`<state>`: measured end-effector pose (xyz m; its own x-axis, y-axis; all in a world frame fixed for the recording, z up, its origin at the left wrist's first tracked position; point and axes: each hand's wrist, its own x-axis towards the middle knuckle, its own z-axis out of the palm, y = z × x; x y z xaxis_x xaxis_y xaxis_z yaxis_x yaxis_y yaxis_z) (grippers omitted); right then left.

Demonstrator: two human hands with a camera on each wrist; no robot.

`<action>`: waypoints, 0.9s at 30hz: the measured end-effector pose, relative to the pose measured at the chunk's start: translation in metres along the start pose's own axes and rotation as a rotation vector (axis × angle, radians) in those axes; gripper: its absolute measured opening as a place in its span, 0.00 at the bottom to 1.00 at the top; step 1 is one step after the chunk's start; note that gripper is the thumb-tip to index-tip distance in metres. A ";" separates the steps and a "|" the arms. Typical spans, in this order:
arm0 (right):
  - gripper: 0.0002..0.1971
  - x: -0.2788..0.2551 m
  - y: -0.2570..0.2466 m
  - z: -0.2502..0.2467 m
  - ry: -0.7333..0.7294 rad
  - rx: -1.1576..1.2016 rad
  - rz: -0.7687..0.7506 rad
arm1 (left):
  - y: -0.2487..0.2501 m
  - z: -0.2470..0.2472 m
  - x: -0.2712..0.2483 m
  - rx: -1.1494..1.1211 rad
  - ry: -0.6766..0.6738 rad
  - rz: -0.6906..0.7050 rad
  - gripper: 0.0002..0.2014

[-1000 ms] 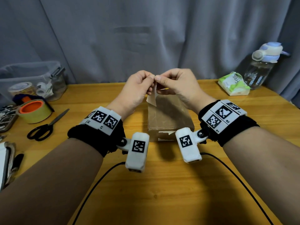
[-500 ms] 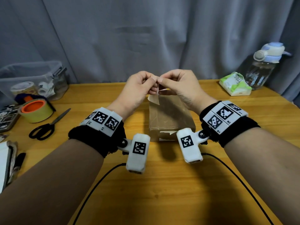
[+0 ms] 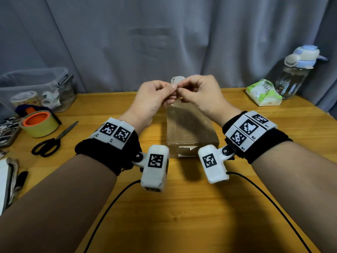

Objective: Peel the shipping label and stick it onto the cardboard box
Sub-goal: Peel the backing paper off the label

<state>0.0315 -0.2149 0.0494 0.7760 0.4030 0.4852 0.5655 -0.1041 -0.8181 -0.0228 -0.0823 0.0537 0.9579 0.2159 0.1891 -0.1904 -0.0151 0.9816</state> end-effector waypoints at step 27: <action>0.05 -0.009 -0.010 -0.009 -0.101 0.359 0.264 | 0.011 -0.006 -0.010 0.500 -0.116 0.281 0.01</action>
<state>0.0214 -0.2254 0.0562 0.8392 0.4938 0.2280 0.2057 0.0998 -0.9735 -0.0356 -0.0785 0.0621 0.9079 0.0294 0.4181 -0.3429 -0.5215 0.7813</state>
